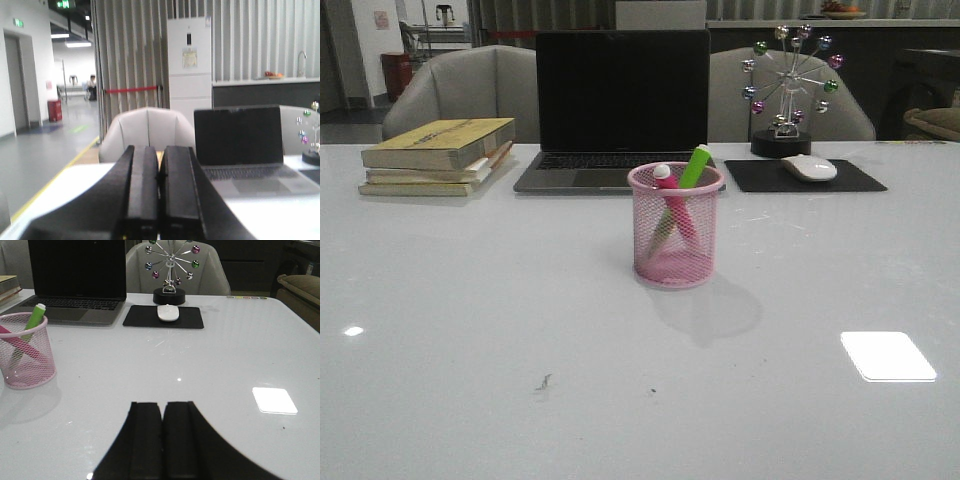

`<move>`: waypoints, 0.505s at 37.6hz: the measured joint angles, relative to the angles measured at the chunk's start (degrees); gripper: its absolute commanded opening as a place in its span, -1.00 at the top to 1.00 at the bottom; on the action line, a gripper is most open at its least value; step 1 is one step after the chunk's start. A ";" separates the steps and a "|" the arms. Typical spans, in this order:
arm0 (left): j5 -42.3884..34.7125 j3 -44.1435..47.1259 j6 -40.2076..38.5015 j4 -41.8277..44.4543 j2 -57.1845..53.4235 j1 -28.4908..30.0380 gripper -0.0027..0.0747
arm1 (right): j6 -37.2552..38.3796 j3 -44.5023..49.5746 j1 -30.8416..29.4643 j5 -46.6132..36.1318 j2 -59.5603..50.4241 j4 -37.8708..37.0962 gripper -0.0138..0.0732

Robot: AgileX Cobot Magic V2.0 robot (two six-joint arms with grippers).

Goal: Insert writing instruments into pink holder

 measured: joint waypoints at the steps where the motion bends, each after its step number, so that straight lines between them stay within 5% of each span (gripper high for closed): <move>1: 0.00 0.67 0.00 -0.30 0.00 0.00 0.67 | 0.00 0.00 0.00 0.00 0.00 0.00 0.64; 19: 0.71 10.59 0.00 -1.58 0.00 0.00 0.67 | 0.00 0.00 0.00 0.00 0.00 0.00 0.64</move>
